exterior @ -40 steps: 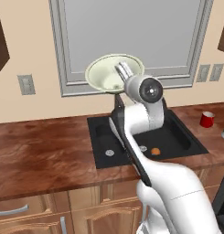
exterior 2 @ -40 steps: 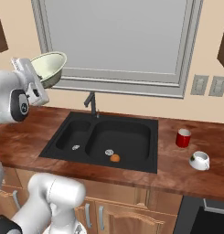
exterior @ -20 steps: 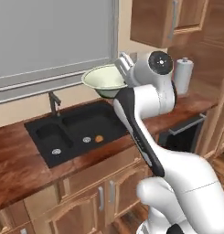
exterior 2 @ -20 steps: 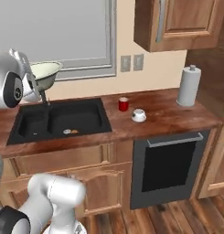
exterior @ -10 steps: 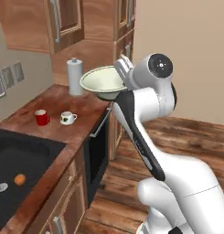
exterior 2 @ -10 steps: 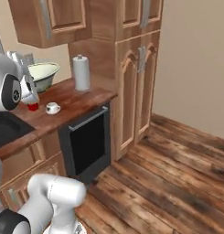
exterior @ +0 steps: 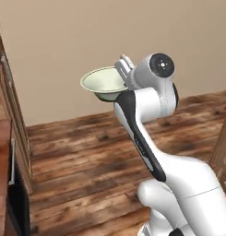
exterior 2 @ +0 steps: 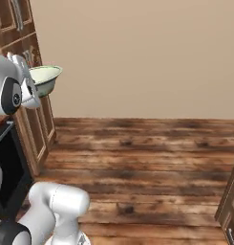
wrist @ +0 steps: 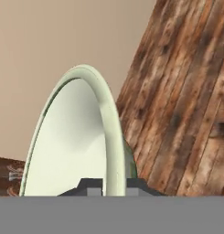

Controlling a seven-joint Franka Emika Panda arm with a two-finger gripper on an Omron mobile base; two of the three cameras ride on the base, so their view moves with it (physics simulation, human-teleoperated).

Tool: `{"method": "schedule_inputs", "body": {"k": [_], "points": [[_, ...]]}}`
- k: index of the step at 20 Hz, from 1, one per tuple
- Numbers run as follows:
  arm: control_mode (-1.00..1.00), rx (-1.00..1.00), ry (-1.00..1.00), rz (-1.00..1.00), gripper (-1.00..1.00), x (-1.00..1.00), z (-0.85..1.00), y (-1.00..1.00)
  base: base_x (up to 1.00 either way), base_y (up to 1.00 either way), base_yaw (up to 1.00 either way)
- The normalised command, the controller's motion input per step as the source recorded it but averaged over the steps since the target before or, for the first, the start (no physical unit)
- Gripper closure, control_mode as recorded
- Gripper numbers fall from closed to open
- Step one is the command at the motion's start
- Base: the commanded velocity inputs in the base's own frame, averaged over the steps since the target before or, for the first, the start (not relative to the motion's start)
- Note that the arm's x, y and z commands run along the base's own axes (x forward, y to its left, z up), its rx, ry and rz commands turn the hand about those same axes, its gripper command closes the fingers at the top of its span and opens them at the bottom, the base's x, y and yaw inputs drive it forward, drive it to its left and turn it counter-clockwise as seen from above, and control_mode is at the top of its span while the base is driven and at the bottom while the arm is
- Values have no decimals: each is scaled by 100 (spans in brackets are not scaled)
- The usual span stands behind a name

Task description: Clear the mugs and bowl far away from the sink.

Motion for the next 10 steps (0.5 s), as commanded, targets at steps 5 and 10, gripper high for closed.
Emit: {"method": "schedule_inputs", "body": {"k": [5, 10], "points": [[100, 0, 0, 0, 100, 0, 0, 0, 0, 0, -100], [100, 0, 0, 0, 100, 0, 0, 0, 0, 0, -100]]}}
